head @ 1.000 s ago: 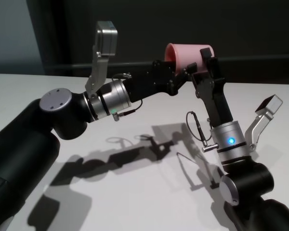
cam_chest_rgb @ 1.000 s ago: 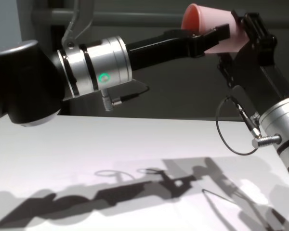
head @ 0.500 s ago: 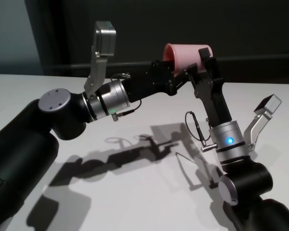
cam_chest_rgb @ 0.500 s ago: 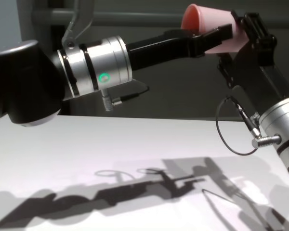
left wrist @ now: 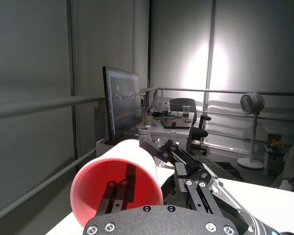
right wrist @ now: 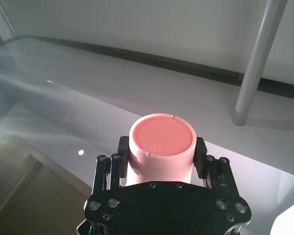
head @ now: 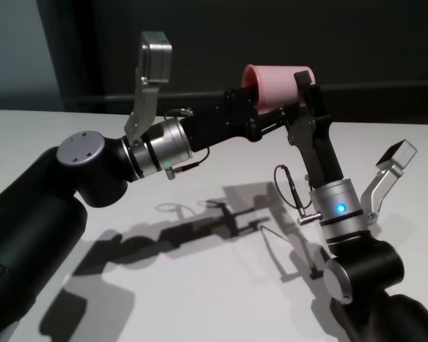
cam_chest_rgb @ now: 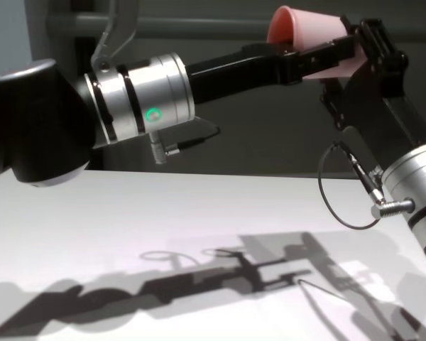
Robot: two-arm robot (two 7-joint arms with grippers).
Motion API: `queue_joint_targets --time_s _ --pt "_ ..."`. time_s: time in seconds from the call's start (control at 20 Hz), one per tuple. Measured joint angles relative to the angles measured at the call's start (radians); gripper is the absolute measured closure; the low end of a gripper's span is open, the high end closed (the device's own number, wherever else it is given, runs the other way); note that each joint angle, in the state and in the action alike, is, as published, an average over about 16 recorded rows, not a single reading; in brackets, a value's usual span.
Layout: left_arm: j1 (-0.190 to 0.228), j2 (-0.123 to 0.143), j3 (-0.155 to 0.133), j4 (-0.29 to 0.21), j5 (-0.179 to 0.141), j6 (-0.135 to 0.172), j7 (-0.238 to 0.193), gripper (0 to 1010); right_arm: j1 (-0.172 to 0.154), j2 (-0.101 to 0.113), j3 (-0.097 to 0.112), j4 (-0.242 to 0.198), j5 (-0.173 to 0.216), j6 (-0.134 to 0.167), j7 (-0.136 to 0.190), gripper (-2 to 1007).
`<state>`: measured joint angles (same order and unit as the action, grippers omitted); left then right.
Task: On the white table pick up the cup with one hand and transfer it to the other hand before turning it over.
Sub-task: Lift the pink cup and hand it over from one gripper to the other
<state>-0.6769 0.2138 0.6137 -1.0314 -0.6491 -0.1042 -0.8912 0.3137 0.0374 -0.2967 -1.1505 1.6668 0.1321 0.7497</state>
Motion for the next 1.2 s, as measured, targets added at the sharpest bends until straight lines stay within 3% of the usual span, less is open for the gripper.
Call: queue_joint_targets --time_s 0.3,0.65,0.9,1.2 --pt "0.007 0.013 0.000 -0.016 -0.002 0.001 0.002 318 0.000 0.000 0.000 0.000 0.000 0.000 0.000 248" --pt "0.026 0.051 0.002 -0.069 -0.009 0.013 0.014 113 0.000 0.000 0.000 0.000 0.000 0.000 0.000 248" --pt "0.048 0.090 0.005 -0.125 -0.015 0.028 0.033 34 0.000 0.000 0.000 0.000 0.000 0.000 0.000 248" --pt "0.087 0.136 0.001 -0.201 -0.020 0.047 0.077 7 0.000 0.000 0.000 0.000 0.000 0.000 0.000 248"
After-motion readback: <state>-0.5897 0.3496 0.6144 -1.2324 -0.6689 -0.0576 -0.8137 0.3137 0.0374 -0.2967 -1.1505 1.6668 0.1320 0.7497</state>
